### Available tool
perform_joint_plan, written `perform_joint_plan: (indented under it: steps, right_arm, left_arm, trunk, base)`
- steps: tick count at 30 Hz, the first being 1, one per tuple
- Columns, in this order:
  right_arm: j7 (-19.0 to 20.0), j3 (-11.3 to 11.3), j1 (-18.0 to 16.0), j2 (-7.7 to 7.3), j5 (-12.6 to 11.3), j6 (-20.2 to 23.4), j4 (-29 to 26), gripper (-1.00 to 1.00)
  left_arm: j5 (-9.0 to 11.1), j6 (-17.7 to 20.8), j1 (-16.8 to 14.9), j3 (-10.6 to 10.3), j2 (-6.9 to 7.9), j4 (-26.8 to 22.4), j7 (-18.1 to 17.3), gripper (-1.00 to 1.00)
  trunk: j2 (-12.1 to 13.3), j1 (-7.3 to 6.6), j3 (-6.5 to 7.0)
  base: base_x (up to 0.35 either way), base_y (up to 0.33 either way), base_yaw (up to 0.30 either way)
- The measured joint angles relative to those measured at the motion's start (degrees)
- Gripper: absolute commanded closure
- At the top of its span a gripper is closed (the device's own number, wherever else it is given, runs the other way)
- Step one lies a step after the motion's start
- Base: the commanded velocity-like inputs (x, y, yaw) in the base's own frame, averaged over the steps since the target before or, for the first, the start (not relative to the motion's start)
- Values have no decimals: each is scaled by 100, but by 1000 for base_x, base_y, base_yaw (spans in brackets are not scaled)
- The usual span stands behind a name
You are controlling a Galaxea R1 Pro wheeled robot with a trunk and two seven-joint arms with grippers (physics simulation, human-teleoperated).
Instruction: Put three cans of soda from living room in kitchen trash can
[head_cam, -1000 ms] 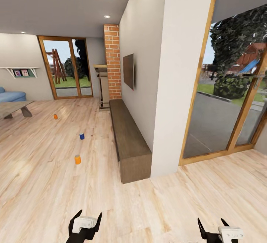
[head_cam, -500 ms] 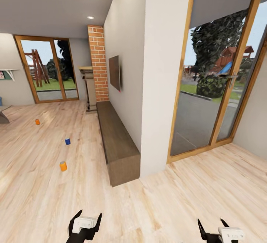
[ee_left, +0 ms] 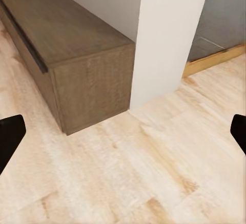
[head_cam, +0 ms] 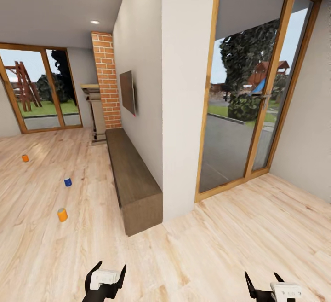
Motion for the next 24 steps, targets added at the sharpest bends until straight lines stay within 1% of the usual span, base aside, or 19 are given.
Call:
perform_joint_plan:
  steps: [10,11,16,17,24]
  right_arm:
    - [-10,2,-5,15,9,34,-4,-100]
    - [-32,4,-62,66,19,48,-44,-100]
    - [-158,19,-92,93,24,16,-81,-100]
    - [-232,8,-104,104,10,-2,-85,-100]
    - [-242,-1,-106,98,-9,-4,-41,-100]
  left_arm:
    - [-1,0,0,0,0,0,0,-100]
    - [-5,0,0,0,0,1,0,-100]
    - [-3,0,0,0,0,0,0,-100]
    - [-1,0,0,0,0,0,0,-100]
    - [-1,0,0,0,0,0,0,-100]
  trunk:
    - [0,0,5]
    - [0,0,5]
    - [0,0,5]
    - [0,0,9]
    - [0,0,54]
  base:
    - [0,0,-21]
    - [0,0,-3]
    - [0,0,-5]
    - [0,0,-70]
    - [0,0,-155]
